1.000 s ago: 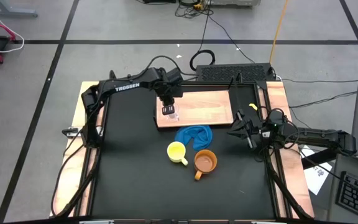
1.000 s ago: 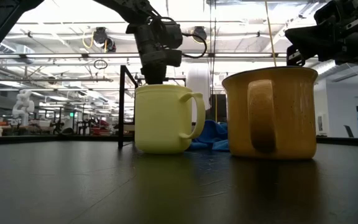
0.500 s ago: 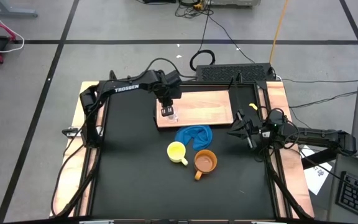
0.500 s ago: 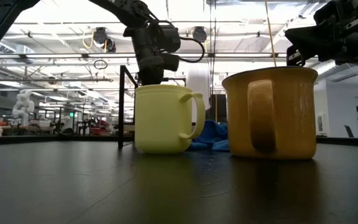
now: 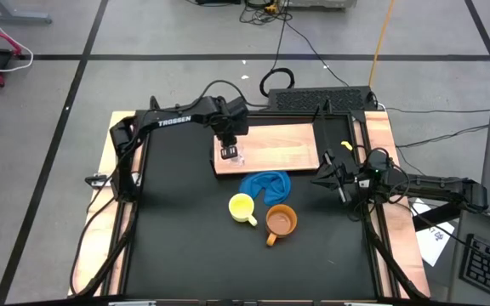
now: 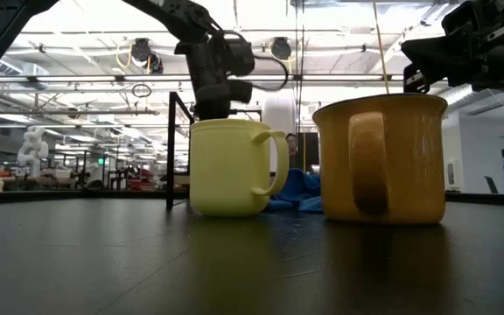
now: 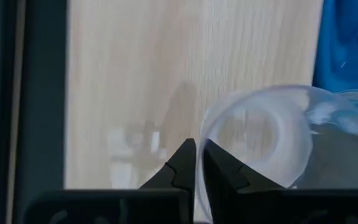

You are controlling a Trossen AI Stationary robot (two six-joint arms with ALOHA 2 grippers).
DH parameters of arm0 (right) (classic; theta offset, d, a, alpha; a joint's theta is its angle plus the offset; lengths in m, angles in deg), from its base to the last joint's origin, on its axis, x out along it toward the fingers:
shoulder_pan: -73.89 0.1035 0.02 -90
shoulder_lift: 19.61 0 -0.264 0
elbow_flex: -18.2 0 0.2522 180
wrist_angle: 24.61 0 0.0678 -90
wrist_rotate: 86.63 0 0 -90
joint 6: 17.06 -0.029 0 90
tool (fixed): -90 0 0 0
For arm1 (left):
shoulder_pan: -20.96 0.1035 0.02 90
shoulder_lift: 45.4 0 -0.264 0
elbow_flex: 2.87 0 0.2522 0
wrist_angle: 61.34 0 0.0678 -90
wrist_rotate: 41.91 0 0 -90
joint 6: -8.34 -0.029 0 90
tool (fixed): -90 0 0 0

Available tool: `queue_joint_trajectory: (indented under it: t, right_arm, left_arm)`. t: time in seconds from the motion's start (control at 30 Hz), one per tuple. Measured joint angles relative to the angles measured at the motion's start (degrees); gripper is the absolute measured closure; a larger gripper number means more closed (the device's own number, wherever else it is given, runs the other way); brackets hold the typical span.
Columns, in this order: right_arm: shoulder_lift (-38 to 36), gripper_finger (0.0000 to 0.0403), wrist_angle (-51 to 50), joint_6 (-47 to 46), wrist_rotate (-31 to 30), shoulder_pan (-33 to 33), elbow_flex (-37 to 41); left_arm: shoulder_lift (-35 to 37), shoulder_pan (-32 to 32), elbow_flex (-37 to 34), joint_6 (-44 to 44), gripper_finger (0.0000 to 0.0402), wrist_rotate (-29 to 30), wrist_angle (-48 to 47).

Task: Stack small to large cups/mugs on shelf
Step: Put the transparent mug onto the shelf

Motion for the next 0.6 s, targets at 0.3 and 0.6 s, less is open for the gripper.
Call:
queue_joint_trajectory:
  t: [0.3,0.6]
  right_arm:
    - [0.0,0.0403,-0.01,0.01,0.0,0.02,0.0]
    - [0.0,0.0403,0.0,0.0,0.0,0.01,0.01]
  left_arm:
    - [0.59,-0.13,0.02,0.14,0.032,0.42,0.04]
    - [1.16,-0.15,0.15,0.13,0.0314,1.09,0.25]
